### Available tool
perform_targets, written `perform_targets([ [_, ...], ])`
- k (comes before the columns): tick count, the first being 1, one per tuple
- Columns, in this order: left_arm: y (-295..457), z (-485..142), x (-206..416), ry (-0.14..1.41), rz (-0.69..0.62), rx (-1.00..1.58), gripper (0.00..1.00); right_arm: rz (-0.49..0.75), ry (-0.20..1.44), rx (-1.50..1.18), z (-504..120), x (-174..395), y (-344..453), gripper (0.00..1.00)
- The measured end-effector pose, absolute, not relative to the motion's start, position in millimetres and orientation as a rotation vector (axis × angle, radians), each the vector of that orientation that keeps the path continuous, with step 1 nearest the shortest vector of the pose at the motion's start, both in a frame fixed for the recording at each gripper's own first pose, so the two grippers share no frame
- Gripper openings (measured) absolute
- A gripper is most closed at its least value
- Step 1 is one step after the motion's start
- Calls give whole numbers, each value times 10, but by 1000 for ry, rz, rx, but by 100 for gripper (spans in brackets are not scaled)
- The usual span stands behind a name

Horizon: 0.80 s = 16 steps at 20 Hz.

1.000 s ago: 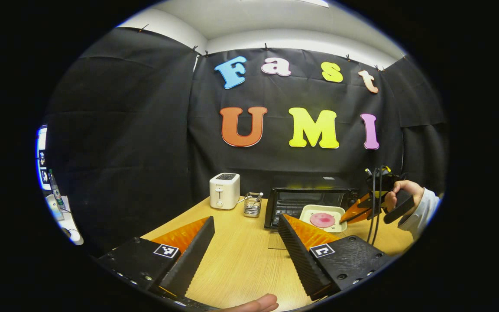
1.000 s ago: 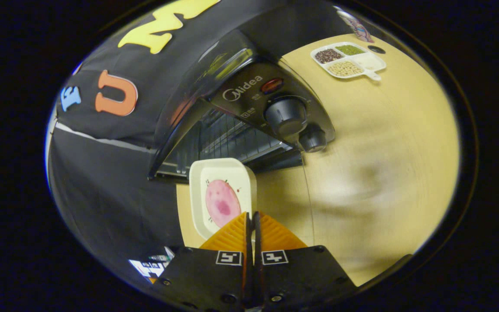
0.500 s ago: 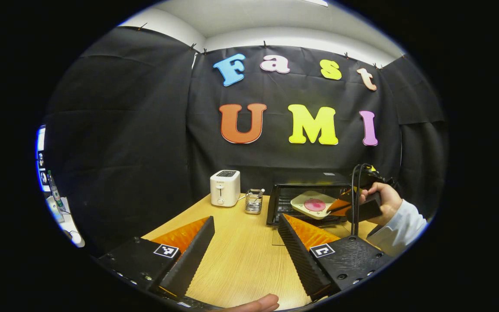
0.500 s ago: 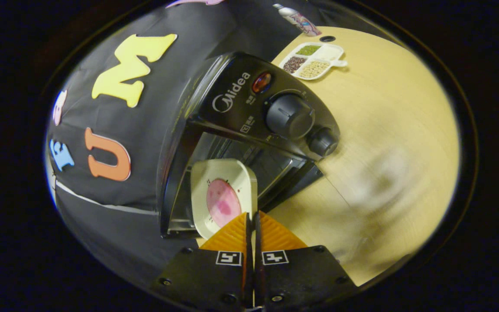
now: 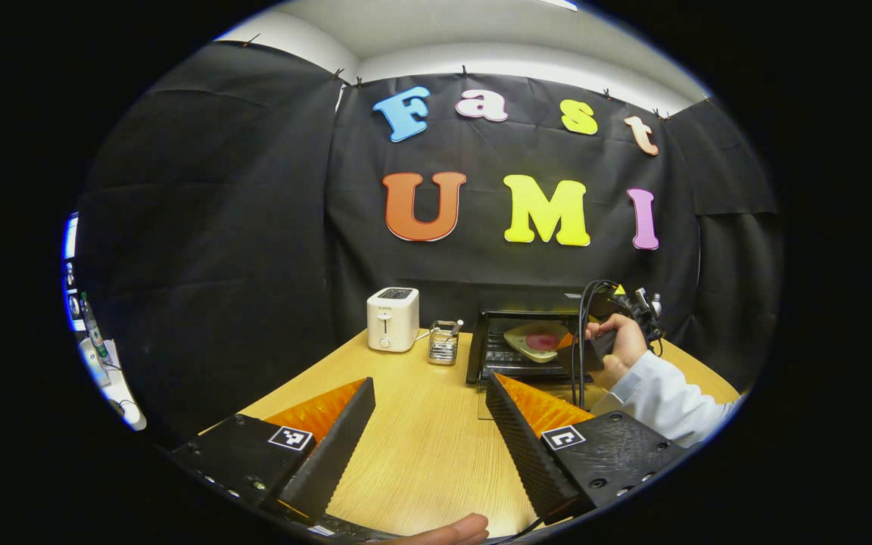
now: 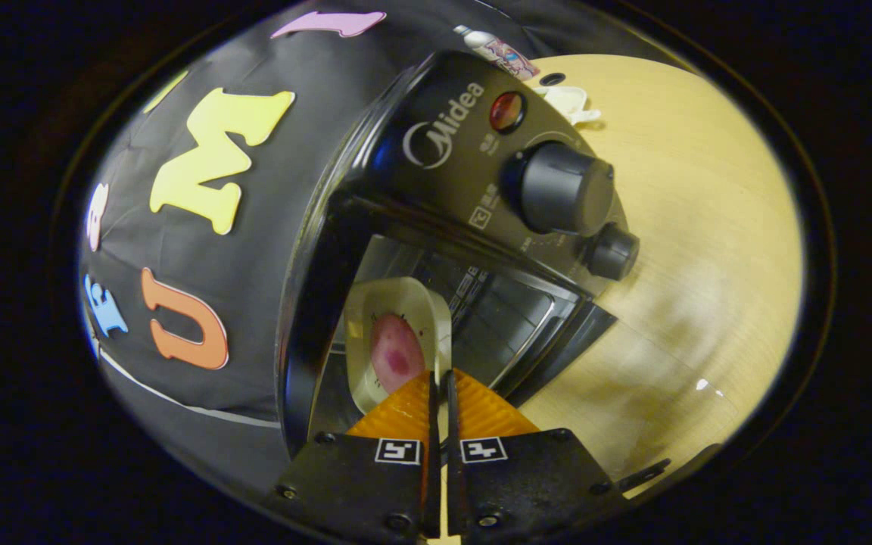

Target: Open the electric oven with the left hand, put the food in, and close the electric oven.

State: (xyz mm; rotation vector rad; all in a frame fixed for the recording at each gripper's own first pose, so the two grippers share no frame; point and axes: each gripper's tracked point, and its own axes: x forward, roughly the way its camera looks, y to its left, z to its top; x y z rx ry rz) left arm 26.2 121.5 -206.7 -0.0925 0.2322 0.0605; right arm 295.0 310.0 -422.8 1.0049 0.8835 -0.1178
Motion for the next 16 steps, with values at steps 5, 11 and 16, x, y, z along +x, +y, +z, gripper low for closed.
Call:
perform_targets([
  [5,1221,-2112,313,246,35,-150,94,-69,777,1004,-4216,3139,3111,7],
  [11,1130,-2101,391,252,1,-139,95,-1,701,942,-4090,3134,3097,35],
  [16,1037,-2249,548,281,-19,-118,95,42,655,816,-3889,2925,2935,48],
])
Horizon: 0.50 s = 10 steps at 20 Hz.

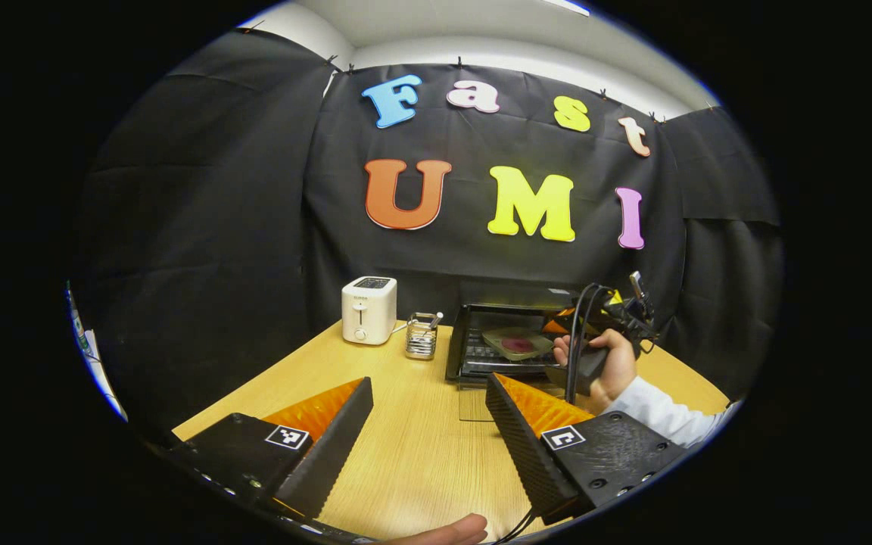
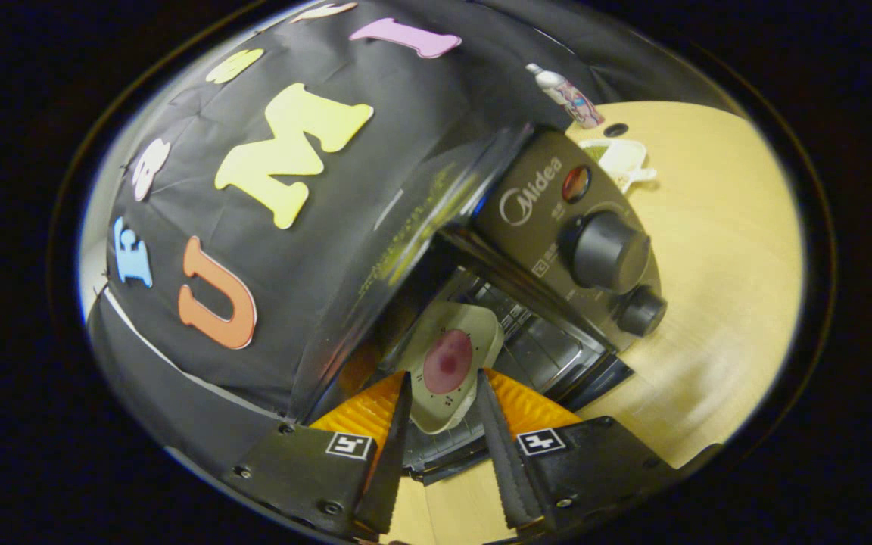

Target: Open the electric oven with the left hand, put the food in, and close the electric oven.

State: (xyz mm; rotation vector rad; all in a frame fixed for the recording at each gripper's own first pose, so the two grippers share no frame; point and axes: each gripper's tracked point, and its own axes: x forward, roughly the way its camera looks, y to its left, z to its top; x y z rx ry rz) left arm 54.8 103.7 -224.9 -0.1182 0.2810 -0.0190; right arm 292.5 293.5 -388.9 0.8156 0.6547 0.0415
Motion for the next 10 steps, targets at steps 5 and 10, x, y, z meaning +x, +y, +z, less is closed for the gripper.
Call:
perform_targets([
  [5,845,-2455,685,331,-52,-110,95,101,585,670,-3634,2764,2669,67],
  [10,520,-2813,766,424,-119,-117,96,202,461,596,-3095,2536,2445,94],
])
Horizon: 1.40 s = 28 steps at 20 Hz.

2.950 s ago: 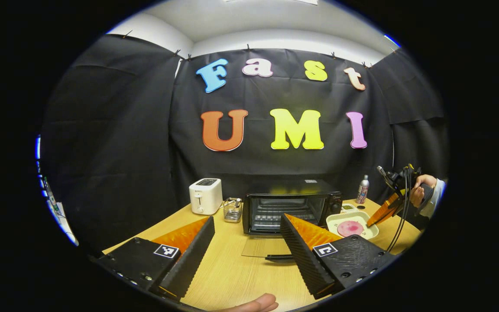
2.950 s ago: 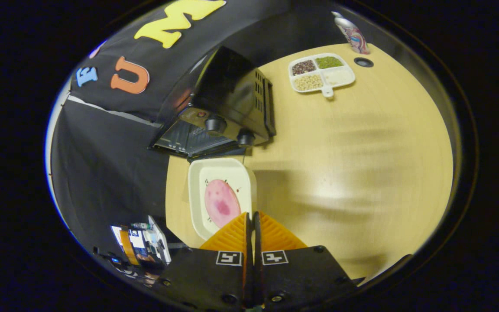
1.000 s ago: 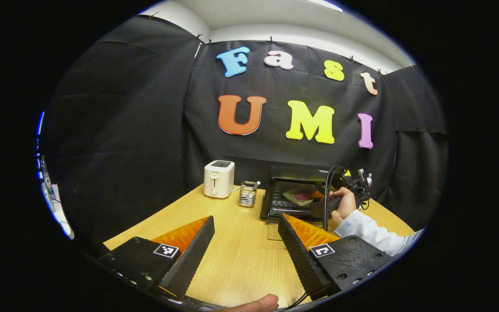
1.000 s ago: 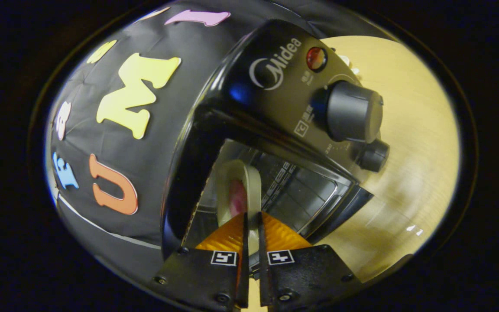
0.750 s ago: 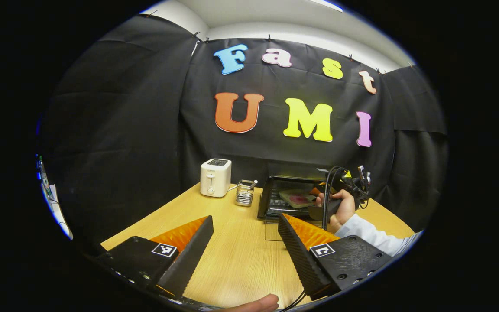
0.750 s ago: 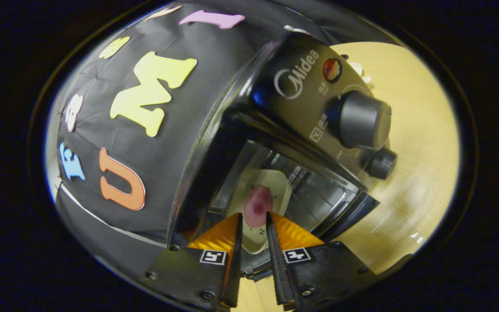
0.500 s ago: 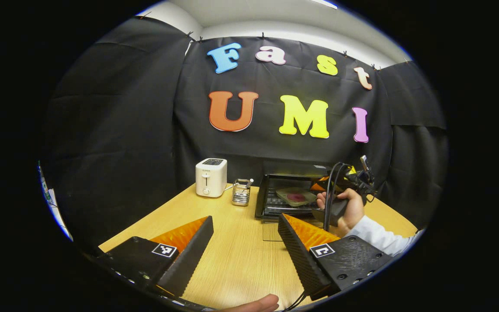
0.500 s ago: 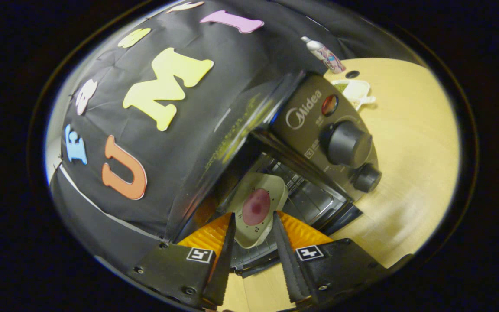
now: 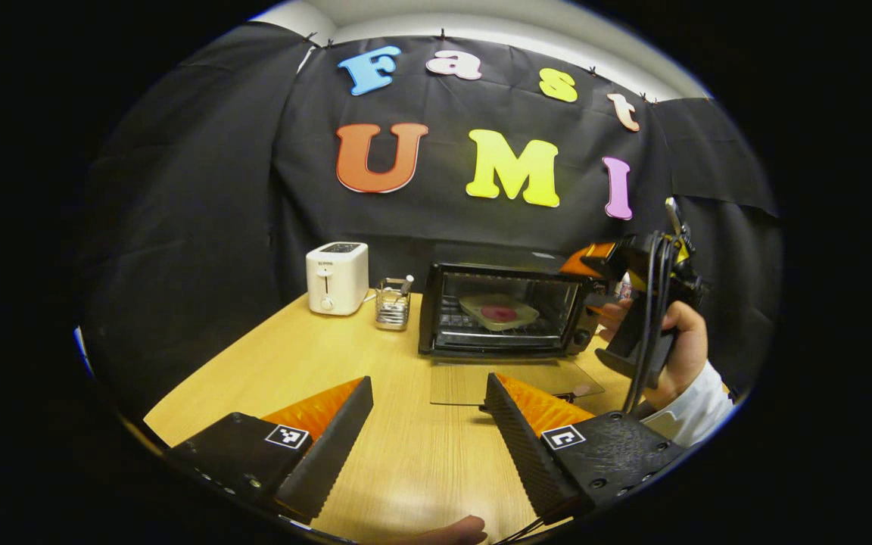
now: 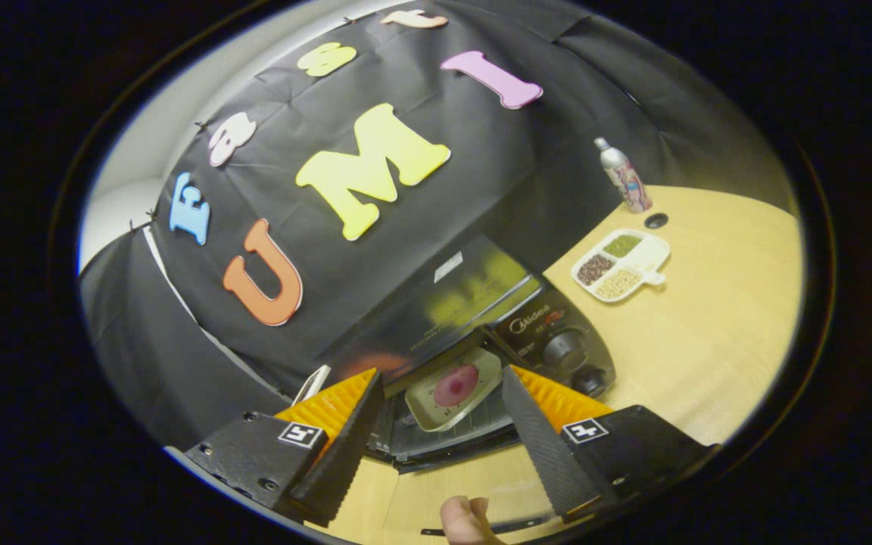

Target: Open the electric oven with the left hand, put the food in, and close the electric oven.

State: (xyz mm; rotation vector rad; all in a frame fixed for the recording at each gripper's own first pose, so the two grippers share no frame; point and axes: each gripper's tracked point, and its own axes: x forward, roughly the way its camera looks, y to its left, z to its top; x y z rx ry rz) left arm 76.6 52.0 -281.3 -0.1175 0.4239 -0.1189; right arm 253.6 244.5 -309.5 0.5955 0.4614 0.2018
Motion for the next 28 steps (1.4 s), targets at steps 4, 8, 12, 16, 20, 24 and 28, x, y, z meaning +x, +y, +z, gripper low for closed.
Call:
perform_targets([
  [4,202,-3051,791,491,-179,-95,96,207,325,458,-2596,2388,2137,94],
  [8,-128,-3338,848,555,-222,-91,96,248,239,390,-2123,2186,1856,94],
  [12,-446,-3524,897,605,-270,-84,96,200,157,273,-1794,2091,1473,94],
  [16,-752,-3733,993,658,-321,-82,96,210,116,227,-1575,2044,1216,95],
  [20,-909,-3959,1066,729,-334,-71,96,202,62,208,-1415,2034,969,95],
  [24,-955,-4178,1054,822,-321,-73,95,210,28,206,-1401,2034,851,95],
  [28,-952,-4164,1085,811,-325,-70,94,195,31,225,-1481,2105,768,95],
])
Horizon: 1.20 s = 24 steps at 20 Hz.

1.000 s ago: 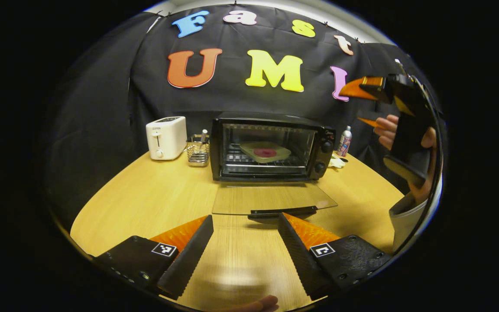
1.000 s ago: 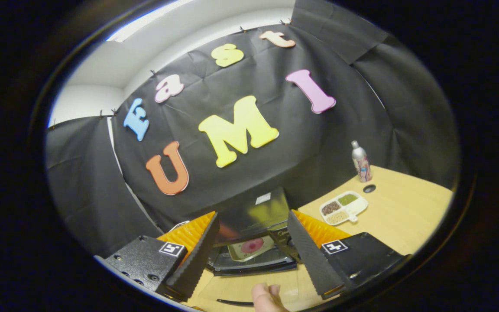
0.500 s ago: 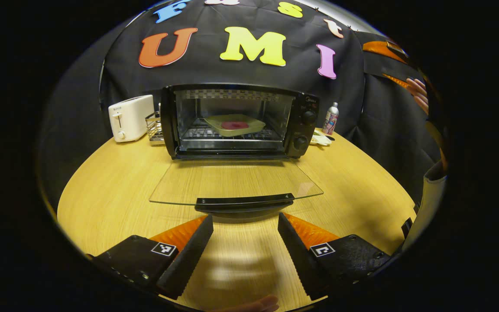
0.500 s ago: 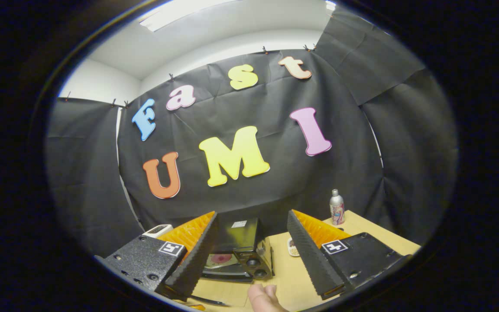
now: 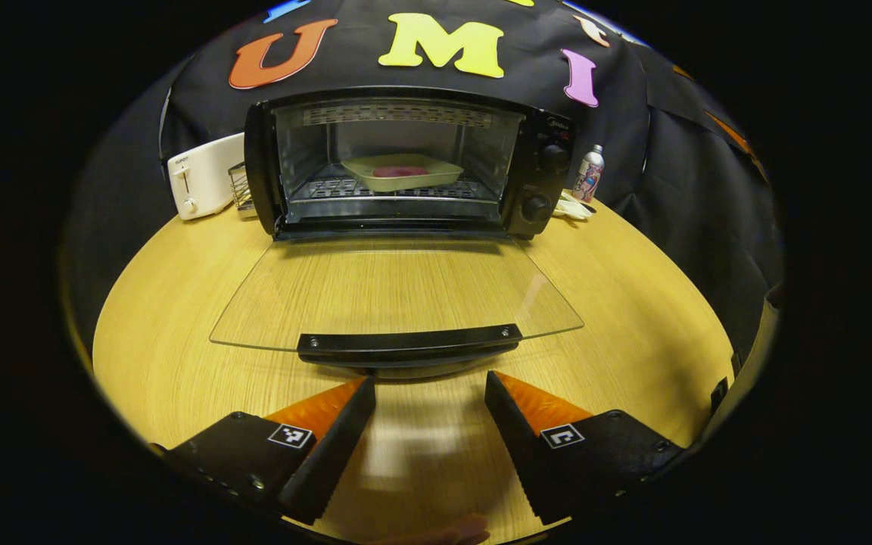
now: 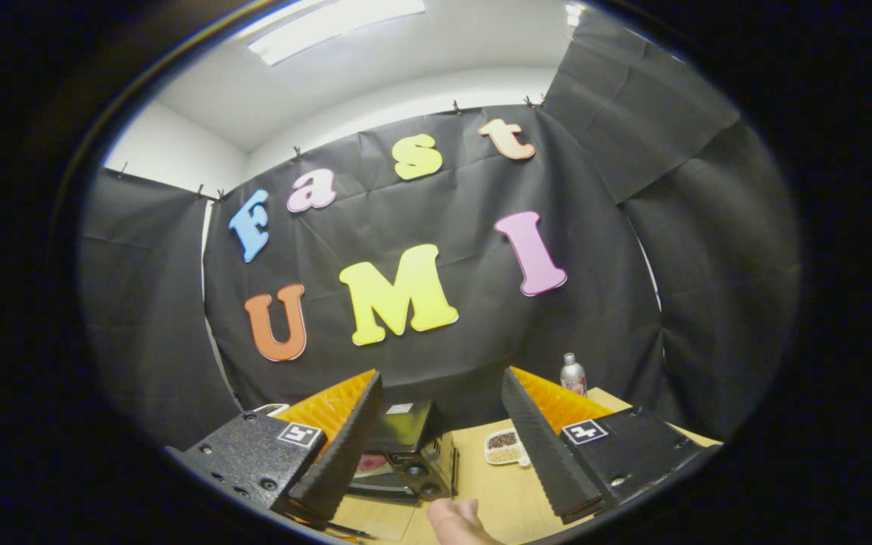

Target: Open the electric oven with the left hand, put the food in, and close the electric oven.

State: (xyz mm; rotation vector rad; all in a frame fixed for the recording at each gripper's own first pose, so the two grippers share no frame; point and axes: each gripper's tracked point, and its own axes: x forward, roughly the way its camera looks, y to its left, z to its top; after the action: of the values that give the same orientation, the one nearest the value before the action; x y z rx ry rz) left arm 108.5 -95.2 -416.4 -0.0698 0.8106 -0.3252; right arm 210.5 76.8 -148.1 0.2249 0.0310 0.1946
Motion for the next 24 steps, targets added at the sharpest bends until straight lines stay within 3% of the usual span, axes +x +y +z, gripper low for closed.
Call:
perform_targets([
  [15,-929,-3821,1207,744,-345,-122,94,136,44,143,-1406,1825,668,95],
  [24,-777,-3032,2118,430,-279,-107,95,98,46,81,-1320,1481,540,96],
])
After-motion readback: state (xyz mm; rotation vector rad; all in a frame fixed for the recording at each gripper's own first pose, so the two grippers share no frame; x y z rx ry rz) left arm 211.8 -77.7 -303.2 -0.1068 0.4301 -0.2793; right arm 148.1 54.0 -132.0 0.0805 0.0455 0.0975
